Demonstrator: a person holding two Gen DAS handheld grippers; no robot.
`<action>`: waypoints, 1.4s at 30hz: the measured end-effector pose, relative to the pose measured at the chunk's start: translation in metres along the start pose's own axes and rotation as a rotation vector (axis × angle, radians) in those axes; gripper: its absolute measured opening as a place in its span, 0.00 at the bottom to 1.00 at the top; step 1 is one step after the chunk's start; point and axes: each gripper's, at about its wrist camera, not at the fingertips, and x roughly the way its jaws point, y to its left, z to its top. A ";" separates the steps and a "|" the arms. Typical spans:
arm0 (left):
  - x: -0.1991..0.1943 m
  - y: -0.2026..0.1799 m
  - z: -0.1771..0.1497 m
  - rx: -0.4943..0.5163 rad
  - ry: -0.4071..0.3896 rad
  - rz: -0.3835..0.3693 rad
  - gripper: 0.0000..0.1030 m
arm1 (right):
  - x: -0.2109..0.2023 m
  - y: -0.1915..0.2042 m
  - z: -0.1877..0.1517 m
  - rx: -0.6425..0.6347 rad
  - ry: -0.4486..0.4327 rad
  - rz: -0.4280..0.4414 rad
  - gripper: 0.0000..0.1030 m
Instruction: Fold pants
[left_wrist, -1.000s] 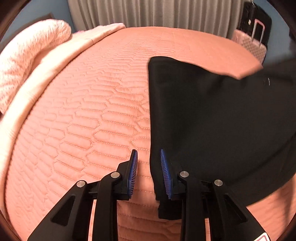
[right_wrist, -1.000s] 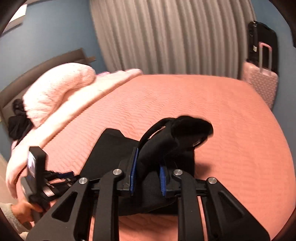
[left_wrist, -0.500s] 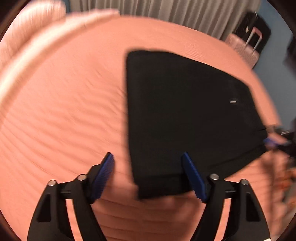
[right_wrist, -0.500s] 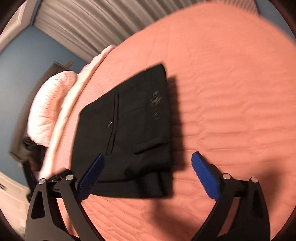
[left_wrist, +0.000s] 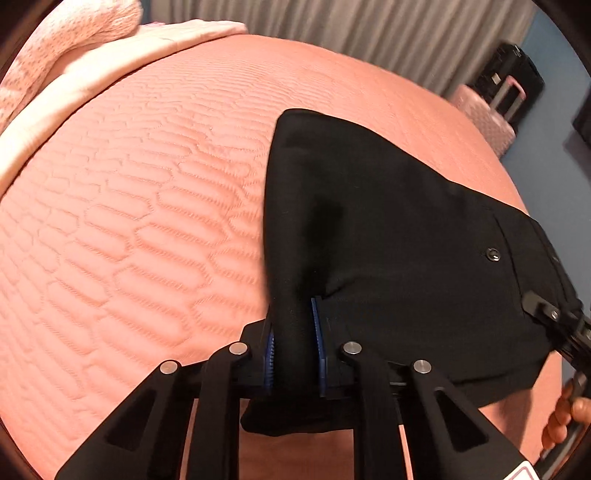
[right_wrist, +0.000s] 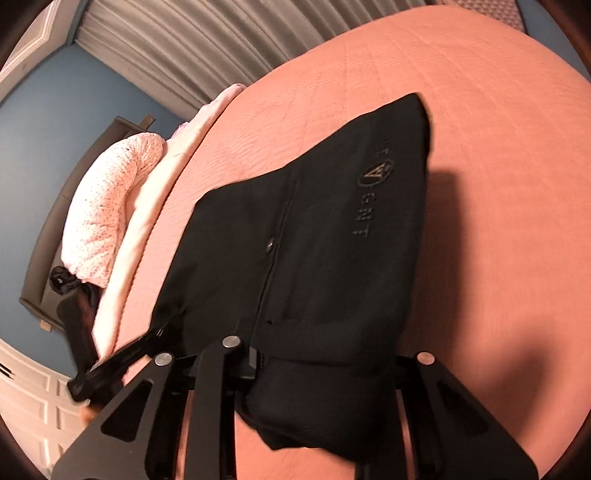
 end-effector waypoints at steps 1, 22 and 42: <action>-0.007 -0.001 -0.006 0.022 0.017 0.000 0.13 | -0.004 0.000 -0.010 0.018 0.005 -0.011 0.20; 0.000 -0.076 -0.026 0.405 -0.070 0.344 0.55 | -0.029 0.034 -0.056 -0.207 -0.080 -0.434 0.13; -0.170 -0.115 -0.049 0.258 -0.187 0.242 0.80 | -0.158 0.153 -0.104 -0.173 -0.407 -0.537 0.94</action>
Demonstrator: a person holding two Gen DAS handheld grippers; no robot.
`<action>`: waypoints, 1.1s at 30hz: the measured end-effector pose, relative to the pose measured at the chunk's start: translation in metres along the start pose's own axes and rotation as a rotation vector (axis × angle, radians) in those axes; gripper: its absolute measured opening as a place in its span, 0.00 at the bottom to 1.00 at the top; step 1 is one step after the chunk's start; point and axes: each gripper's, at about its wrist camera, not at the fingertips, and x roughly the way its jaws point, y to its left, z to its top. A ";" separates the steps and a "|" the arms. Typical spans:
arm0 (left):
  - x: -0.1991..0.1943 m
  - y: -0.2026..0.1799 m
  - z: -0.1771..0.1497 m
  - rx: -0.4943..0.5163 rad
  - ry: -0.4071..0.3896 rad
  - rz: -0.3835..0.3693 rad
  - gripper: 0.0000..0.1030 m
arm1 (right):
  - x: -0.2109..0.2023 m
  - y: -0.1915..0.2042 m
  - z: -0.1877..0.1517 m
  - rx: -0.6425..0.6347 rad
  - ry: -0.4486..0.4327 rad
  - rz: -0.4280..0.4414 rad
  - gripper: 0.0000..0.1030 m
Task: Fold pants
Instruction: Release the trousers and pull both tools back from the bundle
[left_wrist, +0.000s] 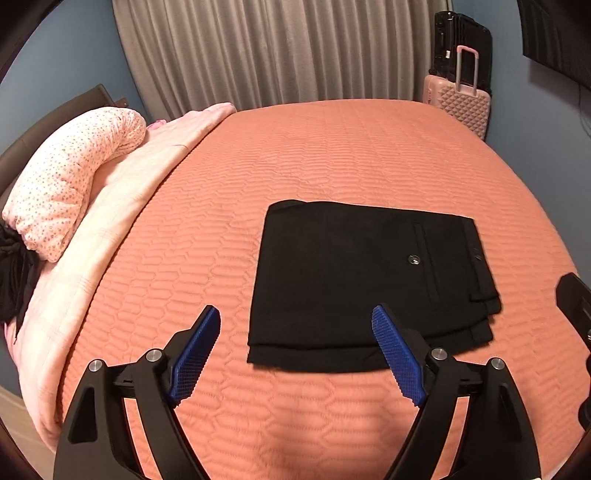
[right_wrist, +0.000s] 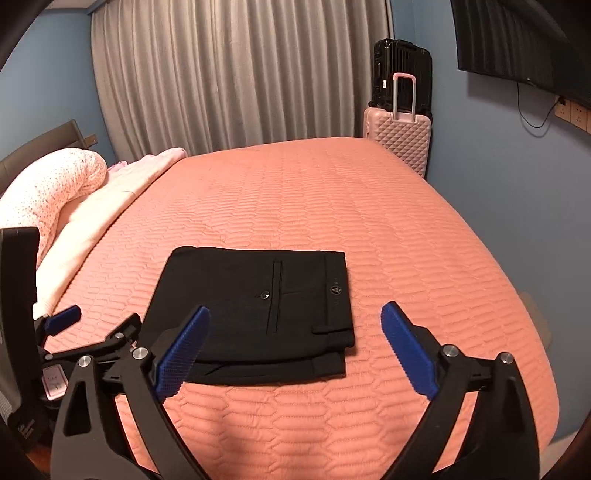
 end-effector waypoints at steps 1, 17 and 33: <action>-0.005 0.000 -0.002 0.006 -0.003 -0.003 0.80 | -0.004 0.000 0.000 0.003 0.000 -0.005 0.95; -0.046 0.010 -0.023 0.001 -0.014 -0.053 0.84 | -0.032 -0.003 -0.004 0.007 -0.017 -0.051 0.96; 0.043 0.042 -0.046 -0.053 0.166 -0.054 0.84 | 0.066 -0.031 -0.030 -0.025 0.185 0.045 0.95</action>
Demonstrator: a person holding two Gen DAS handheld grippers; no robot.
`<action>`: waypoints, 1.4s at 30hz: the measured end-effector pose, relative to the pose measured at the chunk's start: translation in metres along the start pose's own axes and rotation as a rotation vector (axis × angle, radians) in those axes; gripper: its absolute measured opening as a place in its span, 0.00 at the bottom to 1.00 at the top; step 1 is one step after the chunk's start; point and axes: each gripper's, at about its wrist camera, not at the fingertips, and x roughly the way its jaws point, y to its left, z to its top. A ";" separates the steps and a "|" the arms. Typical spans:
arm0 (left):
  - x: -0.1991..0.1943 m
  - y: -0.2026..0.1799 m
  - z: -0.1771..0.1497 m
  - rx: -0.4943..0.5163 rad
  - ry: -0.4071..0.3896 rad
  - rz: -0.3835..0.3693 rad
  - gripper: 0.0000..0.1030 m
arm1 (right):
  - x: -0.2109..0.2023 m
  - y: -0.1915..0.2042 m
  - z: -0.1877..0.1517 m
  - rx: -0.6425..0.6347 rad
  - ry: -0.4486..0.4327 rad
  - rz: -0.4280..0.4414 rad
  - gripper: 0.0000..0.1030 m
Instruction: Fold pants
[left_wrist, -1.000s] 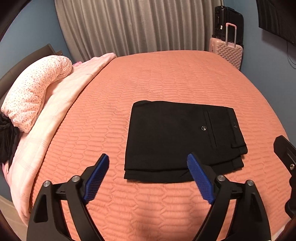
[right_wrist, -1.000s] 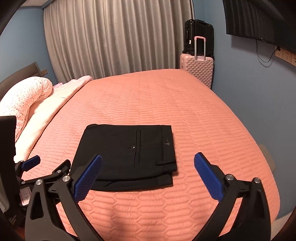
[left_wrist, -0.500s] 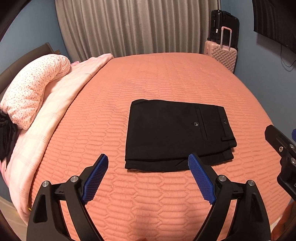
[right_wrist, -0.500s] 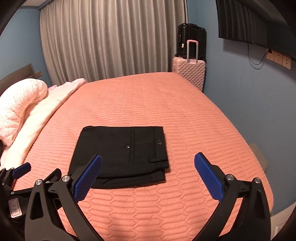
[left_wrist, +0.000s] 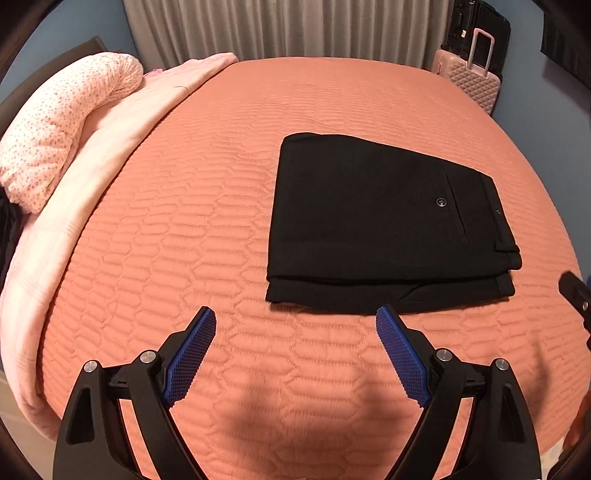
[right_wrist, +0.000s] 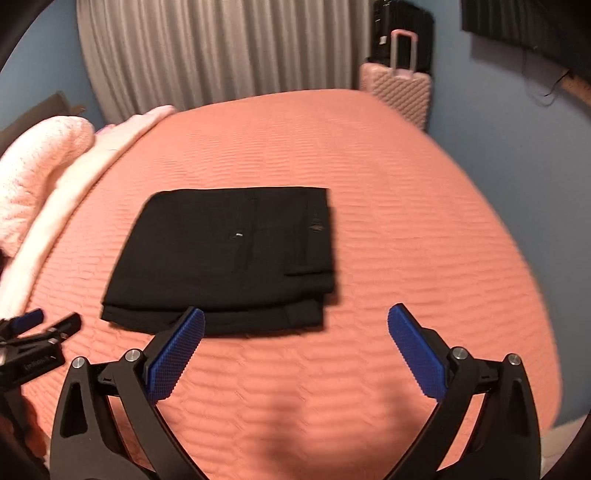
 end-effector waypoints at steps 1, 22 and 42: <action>0.005 -0.003 0.002 0.015 0.000 0.011 0.84 | 0.011 0.005 0.005 -0.012 0.018 0.021 0.95; 0.024 -0.002 0.002 -0.009 -0.036 -0.014 0.84 | 0.086 0.044 0.003 -0.084 -0.002 0.091 0.96; 0.117 -0.020 0.028 0.093 0.051 -0.037 0.84 | 0.082 0.015 -0.032 -0.019 0.076 0.146 0.96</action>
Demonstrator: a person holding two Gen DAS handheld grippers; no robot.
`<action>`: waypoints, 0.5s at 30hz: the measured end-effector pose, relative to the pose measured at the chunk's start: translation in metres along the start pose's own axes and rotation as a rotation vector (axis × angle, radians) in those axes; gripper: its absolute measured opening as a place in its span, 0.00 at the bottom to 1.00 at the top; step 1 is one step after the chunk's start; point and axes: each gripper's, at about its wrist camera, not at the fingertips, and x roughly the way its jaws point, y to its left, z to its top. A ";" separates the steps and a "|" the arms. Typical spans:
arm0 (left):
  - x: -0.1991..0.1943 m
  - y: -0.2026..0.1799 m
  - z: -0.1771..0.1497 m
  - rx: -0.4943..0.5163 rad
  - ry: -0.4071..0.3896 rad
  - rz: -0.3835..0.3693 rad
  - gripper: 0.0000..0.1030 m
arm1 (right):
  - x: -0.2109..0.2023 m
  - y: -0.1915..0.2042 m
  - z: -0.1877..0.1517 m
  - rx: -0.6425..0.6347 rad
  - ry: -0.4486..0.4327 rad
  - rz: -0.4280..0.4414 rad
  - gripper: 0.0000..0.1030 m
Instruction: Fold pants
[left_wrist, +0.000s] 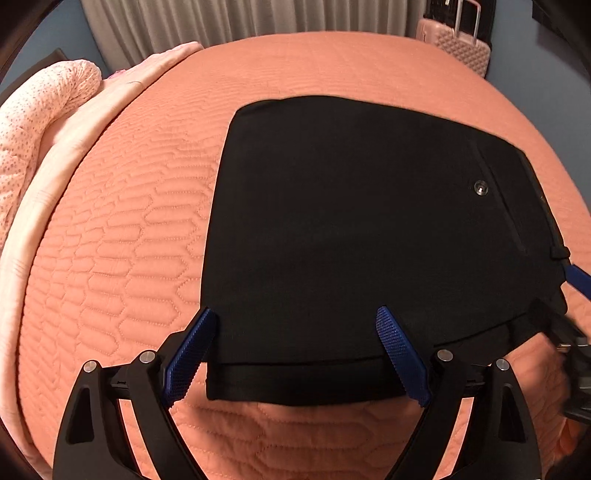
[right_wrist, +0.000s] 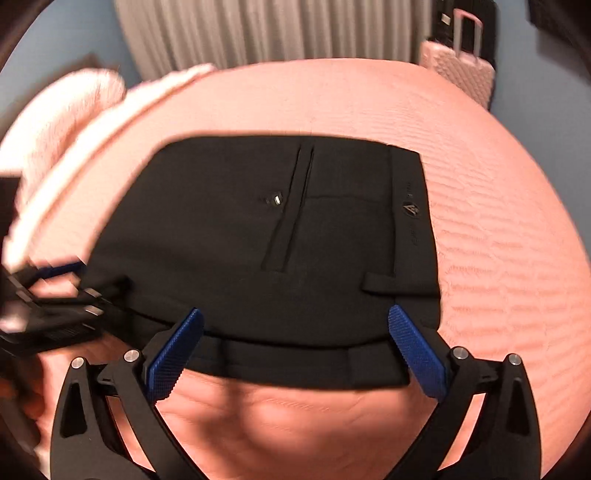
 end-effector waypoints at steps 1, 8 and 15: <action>0.002 0.000 0.001 0.002 0.002 -0.001 0.84 | -0.005 -0.002 0.000 0.053 0.006 0.038 0.96; 0.011 -0.001 -0.002 -0.023 -0.026 0.005 0.90 | -0.029 0.003 0.011 0.122 0.021 0.001 0.96; 0.011 0.000 0.004 -0.064 -0.019 0.031 0.89 | -0.070 0.015 0.019 0.027 -0.083 -0.124 0.96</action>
